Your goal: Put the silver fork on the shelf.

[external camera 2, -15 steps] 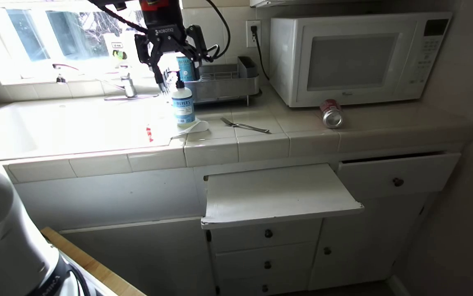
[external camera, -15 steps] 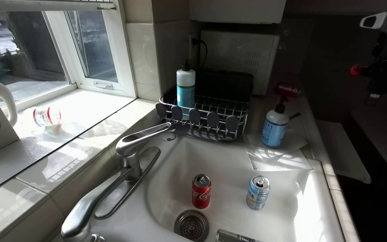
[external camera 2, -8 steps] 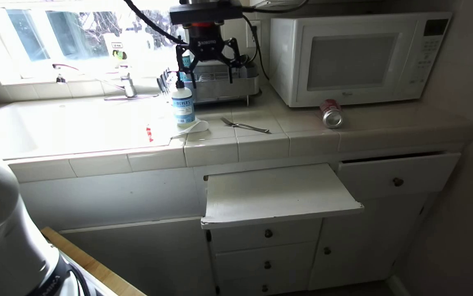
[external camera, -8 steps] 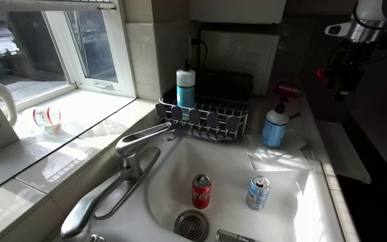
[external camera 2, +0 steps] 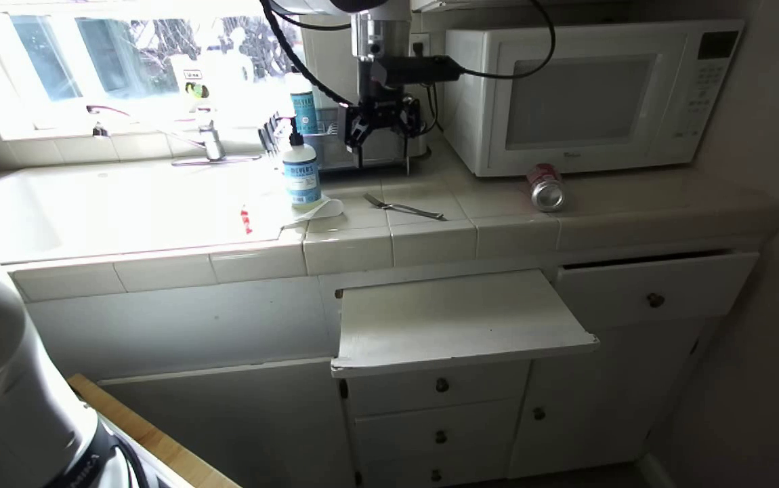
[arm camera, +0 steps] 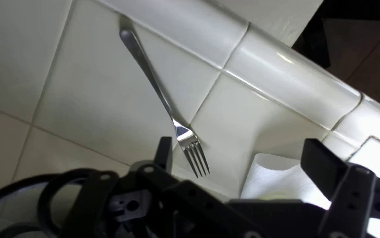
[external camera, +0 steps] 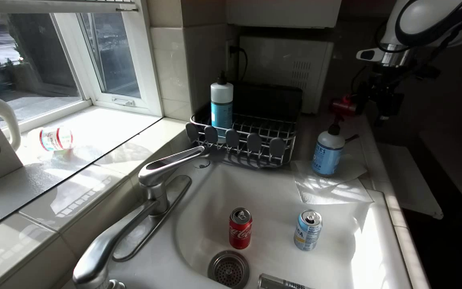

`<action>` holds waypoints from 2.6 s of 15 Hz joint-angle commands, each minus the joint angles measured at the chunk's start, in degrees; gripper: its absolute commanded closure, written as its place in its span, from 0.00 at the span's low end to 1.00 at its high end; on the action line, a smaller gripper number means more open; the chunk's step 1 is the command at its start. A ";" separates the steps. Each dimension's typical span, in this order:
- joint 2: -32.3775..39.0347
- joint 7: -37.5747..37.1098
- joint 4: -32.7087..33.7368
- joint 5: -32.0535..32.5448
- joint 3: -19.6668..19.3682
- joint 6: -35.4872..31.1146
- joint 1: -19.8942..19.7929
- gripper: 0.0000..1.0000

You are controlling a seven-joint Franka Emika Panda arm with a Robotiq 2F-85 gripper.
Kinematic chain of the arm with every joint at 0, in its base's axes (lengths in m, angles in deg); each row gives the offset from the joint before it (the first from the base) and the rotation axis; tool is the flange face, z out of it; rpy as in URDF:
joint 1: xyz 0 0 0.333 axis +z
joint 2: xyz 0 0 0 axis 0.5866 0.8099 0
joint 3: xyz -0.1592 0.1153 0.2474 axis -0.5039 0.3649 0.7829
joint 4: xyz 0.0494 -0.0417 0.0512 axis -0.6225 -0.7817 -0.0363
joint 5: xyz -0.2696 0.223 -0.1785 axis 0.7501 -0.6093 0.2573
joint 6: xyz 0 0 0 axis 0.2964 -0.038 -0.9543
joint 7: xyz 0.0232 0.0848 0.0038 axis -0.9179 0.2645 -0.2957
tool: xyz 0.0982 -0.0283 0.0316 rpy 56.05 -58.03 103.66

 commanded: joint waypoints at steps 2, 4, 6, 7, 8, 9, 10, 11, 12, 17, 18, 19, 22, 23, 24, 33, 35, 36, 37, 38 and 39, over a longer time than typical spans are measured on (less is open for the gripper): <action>2.28 7.75 1.58 -0.66 2.65 0.24 -3.62 0.00; 3.64 11.98 2.47 -1.05 2.77 0.33 -4.65 0.00; 3.98 13.09 2.69 -1.14 2.83 0.33 -4.92 0.00; 3.97 13.20 2.70 -1.14 2.90 0.34 -4.90 0.00; 3.97 13.22 2.72 -1.15 2.98 0.35 -4.88 0.00; 3.97 13.22 2.73 -1.15 3.05 0.35 -4.86 0.00; 3.97 13.23 2.74 -1.15 3.07 0.36 -4.86 0.00; 3.97 13.24 2.75 -1.15 3.07 0.36 -4.86 0.00; 3.97 13.24 2.75 -1.15 3.08 0.36 -4.86 0.00; 3.85 14.84 2.43 -1.83 3.32 -0.28 -4.96 0.00; 3.68 16.13 2.11 -2.31 3.71 -0.89 -5.16 0.00; 3.56 17.47 1.73 -2.45 4.13 -1.60 -5.30 0.00; 3.98 21.08 1.02 -2.48 4.99 -2.56 -5.53 0.00; 4.06 21.84 0.73 -2.93 5.16 -3.46 -5.58 0.00; 4.30 23.05 0.47 -3.01 5.30 -4.60 -5.66 0.00; 9.15 23.47 1.07 -2.38 6.07 -8.48 -6.98 0.00; 9.93 24.50 1.13 -3.11 6.46 -9.06 -7.34 0.01; 10.39 24.87 1.38 -3.51 6.67 -8.83 -7.56 0.13; 10.86 25.05 1.50 -3.46 6.85 -9.00 -7.73 0.25; 11.24 25.46 1.52 -3.26 7.02 -9.20 -7.87 0.32; 11.51 25.73 1.52 -3.10 7.15 -9.40 -7.99 0.32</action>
